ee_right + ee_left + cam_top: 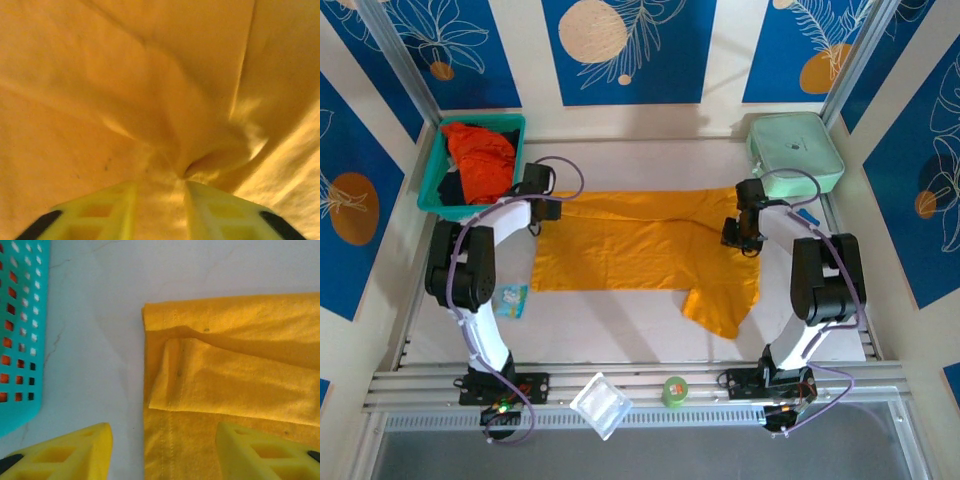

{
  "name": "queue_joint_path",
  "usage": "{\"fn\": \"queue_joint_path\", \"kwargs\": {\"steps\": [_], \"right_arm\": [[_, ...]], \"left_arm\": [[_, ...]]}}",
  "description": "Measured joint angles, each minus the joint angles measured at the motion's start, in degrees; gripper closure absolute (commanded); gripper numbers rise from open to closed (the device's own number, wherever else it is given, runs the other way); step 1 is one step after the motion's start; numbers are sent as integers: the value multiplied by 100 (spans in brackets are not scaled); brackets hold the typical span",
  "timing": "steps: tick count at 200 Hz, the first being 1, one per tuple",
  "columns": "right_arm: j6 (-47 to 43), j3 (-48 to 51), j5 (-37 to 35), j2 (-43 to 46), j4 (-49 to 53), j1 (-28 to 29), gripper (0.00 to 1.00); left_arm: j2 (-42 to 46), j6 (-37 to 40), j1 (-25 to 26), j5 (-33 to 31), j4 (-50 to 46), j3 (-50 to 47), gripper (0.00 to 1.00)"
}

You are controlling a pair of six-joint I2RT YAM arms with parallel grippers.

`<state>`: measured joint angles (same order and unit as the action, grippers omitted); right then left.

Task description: Fold and stack the t-shirts

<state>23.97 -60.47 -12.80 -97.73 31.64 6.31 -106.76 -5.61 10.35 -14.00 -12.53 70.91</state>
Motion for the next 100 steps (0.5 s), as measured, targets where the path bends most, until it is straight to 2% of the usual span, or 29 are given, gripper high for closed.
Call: {"fn": "queue_joint_path", "kwargs": {"steps": [21,51,77,93,100], "right_arm": [[7,22,-4,15,232,46,56],[-50,-125,-92,195,634,85,49],[-251,-691,-59,328,855,122,44],[-411,-1163,55,245,883,136,44],[-507,-1432,125,118,896,136,47]], "left_arm": [[271,7,0,-74,-42,-37,35],[802,26,0,-173,-103,-79,20],[1362,0,0,-225,-254,-151,13],[1764,-9,0,-240,-393,-216,11],[1926,-28,0,-258,-470,-234,10]]}}
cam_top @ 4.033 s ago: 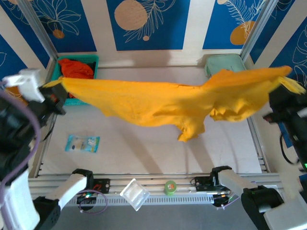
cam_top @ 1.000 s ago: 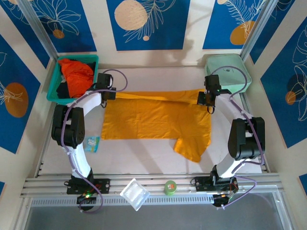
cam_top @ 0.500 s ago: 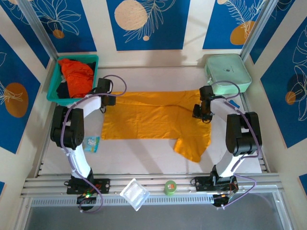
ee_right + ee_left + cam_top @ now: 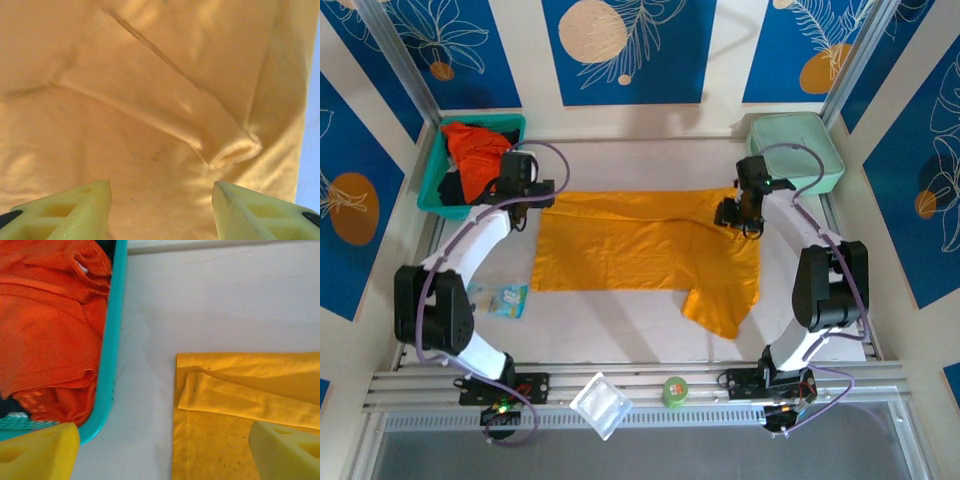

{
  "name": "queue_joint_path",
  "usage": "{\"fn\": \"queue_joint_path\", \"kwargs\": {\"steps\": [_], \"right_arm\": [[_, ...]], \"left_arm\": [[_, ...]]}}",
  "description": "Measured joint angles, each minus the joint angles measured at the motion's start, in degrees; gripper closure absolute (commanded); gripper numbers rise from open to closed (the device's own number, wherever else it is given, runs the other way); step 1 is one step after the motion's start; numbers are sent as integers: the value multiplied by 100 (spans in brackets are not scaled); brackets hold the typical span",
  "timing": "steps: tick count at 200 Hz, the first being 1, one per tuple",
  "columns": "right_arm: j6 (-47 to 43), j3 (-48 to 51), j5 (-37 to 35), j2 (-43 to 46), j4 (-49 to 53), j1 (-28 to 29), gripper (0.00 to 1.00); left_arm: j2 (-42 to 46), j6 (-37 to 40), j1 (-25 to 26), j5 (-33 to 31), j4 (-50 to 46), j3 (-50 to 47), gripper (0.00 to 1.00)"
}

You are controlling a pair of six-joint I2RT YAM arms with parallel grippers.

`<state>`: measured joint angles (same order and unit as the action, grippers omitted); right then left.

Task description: Fold and stack the t-shirts

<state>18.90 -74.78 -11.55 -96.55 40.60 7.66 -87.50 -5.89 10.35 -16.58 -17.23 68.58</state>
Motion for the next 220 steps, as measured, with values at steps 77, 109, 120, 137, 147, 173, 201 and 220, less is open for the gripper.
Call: {"fn": "queue_joint_path", "kwargs": {"steps": [77,109,120,137,147,173,201,220], "right_arm": [[-1064,-2575,356,-2935,111,66,59],[-1294,-2940,389,-3303,262,63,60],[-1325,-2940,413,-3303,293,63,61],[-1362,-2942,444,-3303,299,63,64],[-1397,-2942,459,-3303,308,63,67],[-1421,-2942,520,-3303,334,63,71],[-1423,-2942,566,-3303,385,63,74],[-1421,-2942,584,-3300,402,63,76]], "left_arm": [[1117,-435,0,-63,-800,-116,9],[1139,-481,0,-61,-962,-238,9],[1139,-487,0,-59,-1010,-271,10],[1139,-522,0,-42,-1058,-286,10],[1139,-542,0,-37,-1069,-286,11],[1139,-581,0,0,-1073,-286,11],[1139,-584,0,2,-1073,-286,11],[1139,-584,0,4,-1073,-286,11]]}}
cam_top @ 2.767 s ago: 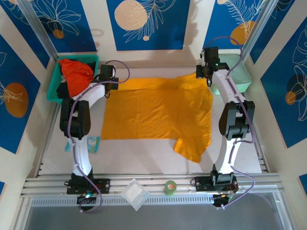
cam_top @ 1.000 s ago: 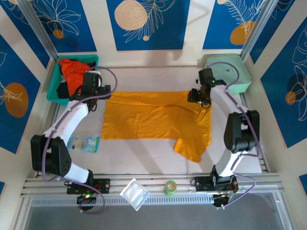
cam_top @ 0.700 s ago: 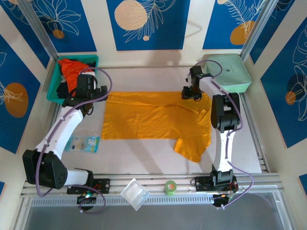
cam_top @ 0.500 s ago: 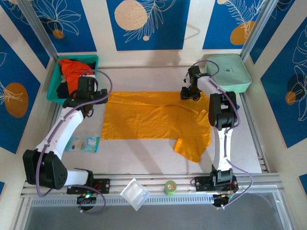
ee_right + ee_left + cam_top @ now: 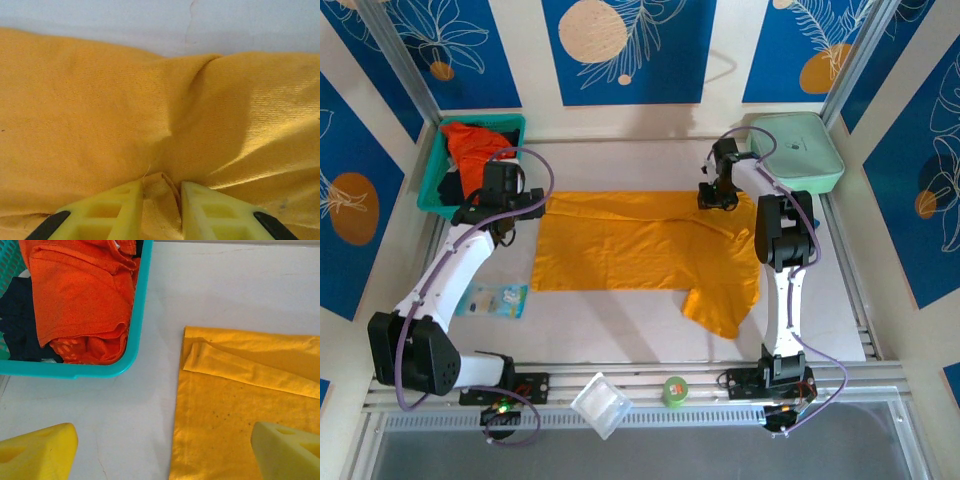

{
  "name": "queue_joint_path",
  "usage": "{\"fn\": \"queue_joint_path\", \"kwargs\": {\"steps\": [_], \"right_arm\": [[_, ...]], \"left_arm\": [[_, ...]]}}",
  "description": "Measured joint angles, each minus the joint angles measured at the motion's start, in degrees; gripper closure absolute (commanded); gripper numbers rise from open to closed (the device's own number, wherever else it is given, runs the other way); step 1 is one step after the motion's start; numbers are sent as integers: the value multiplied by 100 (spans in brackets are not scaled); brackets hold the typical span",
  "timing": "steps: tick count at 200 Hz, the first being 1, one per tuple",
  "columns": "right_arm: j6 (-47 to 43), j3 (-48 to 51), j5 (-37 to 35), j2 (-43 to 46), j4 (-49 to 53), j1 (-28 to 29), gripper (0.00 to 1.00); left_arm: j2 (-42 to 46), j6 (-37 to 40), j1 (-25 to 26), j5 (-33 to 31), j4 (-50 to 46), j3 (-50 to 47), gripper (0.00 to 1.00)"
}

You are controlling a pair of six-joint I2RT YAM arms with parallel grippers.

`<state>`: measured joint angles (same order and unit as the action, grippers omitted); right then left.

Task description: Fold and stack the t-shirts

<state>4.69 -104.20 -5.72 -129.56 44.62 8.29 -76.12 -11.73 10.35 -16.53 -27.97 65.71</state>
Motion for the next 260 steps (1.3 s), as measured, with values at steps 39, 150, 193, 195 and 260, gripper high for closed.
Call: {"fn": "queue_joint_path", "kwargs": {"steps": [39,150,193,195,260], "right_arm": [[28,2,26,2,7,0,95],[938,874,-195,1215,120,413,100],[2050,1547,-815,1582,155,1185,95],[2083,1567,-844,1582,157,1204,95],[3279,2068,-1777,1611,400,1698,63]], "left_arm": [[0,0,0,9,0,0,11],[101,0,0,107,-20,0,10],[118,2,0,186,-9,-37,9],[118,4,0,192,-9,-42,9],[103,20,0,417,7,-160,7]]}}
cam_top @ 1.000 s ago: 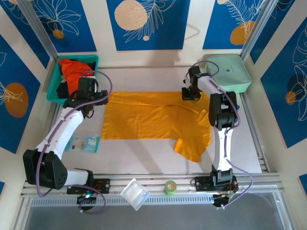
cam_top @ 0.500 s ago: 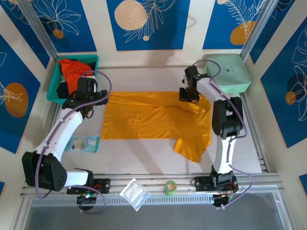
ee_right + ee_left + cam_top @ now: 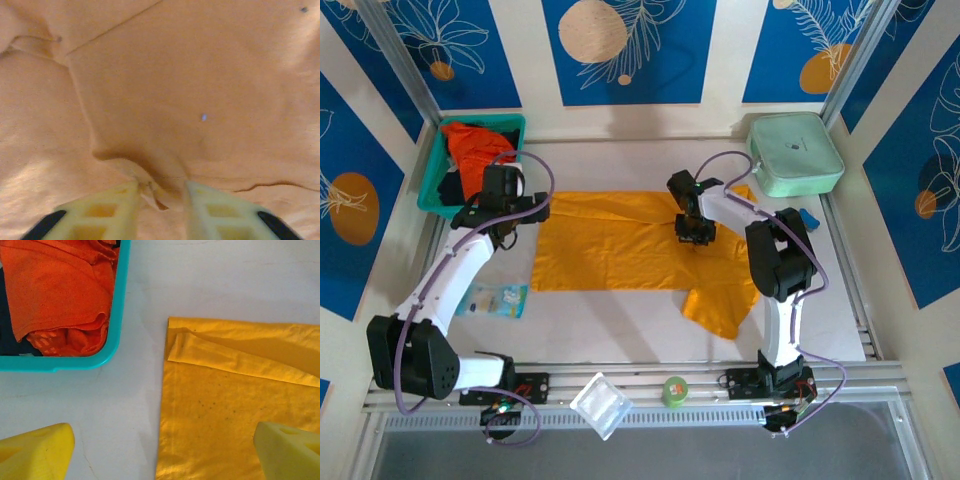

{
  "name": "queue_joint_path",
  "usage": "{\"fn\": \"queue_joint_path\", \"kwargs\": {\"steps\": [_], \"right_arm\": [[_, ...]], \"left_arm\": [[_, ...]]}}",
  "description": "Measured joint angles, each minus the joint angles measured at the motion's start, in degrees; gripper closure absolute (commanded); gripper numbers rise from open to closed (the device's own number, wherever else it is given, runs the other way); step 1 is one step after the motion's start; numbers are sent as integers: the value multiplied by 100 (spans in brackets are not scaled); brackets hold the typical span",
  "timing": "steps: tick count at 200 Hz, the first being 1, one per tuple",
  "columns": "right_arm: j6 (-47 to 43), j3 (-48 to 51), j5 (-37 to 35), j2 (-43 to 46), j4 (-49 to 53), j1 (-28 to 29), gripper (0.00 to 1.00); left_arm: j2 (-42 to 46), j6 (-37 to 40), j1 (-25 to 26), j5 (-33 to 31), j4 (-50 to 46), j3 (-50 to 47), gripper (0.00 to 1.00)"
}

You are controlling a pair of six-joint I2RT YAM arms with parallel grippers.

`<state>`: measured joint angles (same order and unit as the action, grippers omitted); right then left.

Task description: Fold and stack the t-shirts

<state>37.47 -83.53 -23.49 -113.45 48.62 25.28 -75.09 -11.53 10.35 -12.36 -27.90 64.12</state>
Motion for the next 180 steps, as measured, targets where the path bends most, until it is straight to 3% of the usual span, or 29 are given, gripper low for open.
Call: {"fn": "queue_joint_path", "kwargs": {"steps": [41,70,90,106,142,180], "right_arm": [[68,-2,-380,457,197,-44,63],[-31,79,-459,1010,186,-345,62],[-188,431,-315,1456,70,-883,60],[-328,782,-114,1727,-35,-1401,66],[-511,1427,385,1873,-275,-2328,76],[-560,1738,879,1873,-564,-3150,74]], "left_arm": [[-81,-2,0,153,0,0,7],[-208,-83,0,356,-2,-2,17],[-299,-308,2,588,0,-76,28],[-317,-518,7,780,-2,-273,36],[-315,-1056,20,1075,-42,-988,39],[-304,-1421,46,1113,-280,-1419,40]]}}
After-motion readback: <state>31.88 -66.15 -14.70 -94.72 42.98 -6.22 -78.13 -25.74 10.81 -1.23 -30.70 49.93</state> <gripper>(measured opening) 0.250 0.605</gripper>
